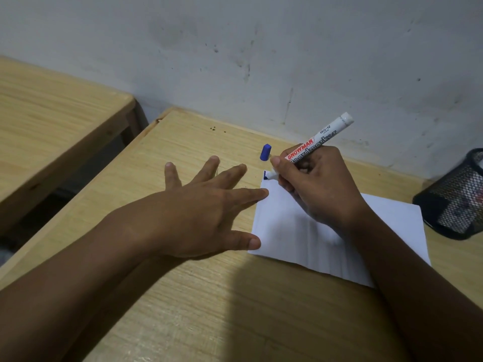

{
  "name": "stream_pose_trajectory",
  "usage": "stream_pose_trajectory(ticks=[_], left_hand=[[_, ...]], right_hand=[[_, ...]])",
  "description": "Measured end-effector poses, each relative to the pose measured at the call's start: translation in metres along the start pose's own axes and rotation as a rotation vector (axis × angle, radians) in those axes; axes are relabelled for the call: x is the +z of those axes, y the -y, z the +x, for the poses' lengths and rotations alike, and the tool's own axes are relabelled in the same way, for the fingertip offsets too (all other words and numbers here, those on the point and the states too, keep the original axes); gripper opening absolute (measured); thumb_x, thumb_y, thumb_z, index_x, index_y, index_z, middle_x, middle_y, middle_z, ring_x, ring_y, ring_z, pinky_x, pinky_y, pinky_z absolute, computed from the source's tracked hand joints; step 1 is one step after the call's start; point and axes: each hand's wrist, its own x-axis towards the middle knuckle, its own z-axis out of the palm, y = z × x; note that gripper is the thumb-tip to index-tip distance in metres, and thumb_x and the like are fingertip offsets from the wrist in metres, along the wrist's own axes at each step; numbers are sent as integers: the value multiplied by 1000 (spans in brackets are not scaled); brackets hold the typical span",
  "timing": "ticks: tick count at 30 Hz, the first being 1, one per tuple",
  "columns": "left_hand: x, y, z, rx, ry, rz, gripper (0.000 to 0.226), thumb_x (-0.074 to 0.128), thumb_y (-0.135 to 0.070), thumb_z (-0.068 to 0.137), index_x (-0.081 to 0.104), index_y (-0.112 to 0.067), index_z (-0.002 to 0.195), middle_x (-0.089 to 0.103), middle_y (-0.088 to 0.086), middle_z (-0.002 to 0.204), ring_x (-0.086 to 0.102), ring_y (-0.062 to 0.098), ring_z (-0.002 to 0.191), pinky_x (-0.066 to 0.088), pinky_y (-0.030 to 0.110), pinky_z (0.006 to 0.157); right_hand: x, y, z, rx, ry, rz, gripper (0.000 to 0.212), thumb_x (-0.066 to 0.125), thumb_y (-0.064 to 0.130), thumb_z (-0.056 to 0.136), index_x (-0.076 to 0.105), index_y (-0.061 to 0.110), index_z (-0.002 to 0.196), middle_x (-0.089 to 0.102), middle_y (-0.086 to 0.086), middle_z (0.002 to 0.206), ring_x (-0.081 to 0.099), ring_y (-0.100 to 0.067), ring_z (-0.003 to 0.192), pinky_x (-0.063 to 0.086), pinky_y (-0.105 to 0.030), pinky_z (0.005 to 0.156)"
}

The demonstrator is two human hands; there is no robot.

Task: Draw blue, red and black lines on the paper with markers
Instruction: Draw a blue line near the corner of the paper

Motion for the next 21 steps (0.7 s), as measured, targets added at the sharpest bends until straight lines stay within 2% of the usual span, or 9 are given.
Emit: stream_pose_trajectory(ticks=[2,5,7,9,12,14,15,18,21], left_hand=[[0,1,0,5,2,-3,80,39,-78,79,-1,-60,146,-23,-12,162,-32,24,146,-8,77,108],[0,2,1,13,-4,-14,80,41,-78,78,2,-60,146,-21,-12,163,-31,23,146,-9,77,108],[1,2,1,17,-20,-41,79,44,-76,79,7,-59,146,-18,-12,164,-29,23,147,-9,77,108],[1,1,0,25,-42,-69,76,48,-74,79,13,-57,145,-13,-13,165,-26,23,149,-8,78,108],[-2,2,-1,31,-63,-103,73,56,-72,78,23,-56,142,-2,-13,165,-18,20,150,-6,77,109],[-2,1,-1,38,-109,-161,69,61,-73,74,33,-56,135,15,-14,161,-3,17,150,-4,75,110],[-4,0,0,31,-162,-193,66,61,-74,71,38,-53,130,29,-14,154,11,17,147,-1,72,111],[-20,-10,18,-97,-376,-325,61,55,-76,76,45,-36,121,60,-14,122,52,15,120,9,65,112],[-37,-20,51,-205,-485,-390,55,53,-66,85,46,-33,129,71,-11,101,58,18,111,20,58,104]], right_hand=[[1,-1,1,-6,-4,-11,21,68,31,94,73,14,83,69,6,66,69,-13,66,62,-42,70],[1,-2,2,-9,-10,-18,20,69,32,93,71,17,80,66,10,62,67,-10,62,61,-38,68],[2,-3,3,-4,-31,32,22,69,29,94,72,11,82,67,4,62,65,-10,60,59,-35,65],[-1,0,3,19,-91,177,26,69,25,95,71,1,85,66,-12,63,61,-18,56,52,-36,57],[-16,12,5,32,-258,471,22,70,22,95,71,1,87,65,-13,64,57,-21,54,48,-32,52],[-29,21,7,26,-354,553,26,69,20,95,70,-5,93,65,-11,65,56,-18,53,48,-26,49],[-35,25,6,25,-376,551,29,68,20,95,69,-9,96,65,-10,65,56,-16,51,48,-25,48],[-49,32,-4,35,-391,509,23,68,19,96,70,-3,91,66,-8,64,57,-14,49,48,-24,47],[-59,41,-22,58,-395,507,18,69,18,95,70,2,87,66,-7,62,56,-13,48,48,-23,45]])
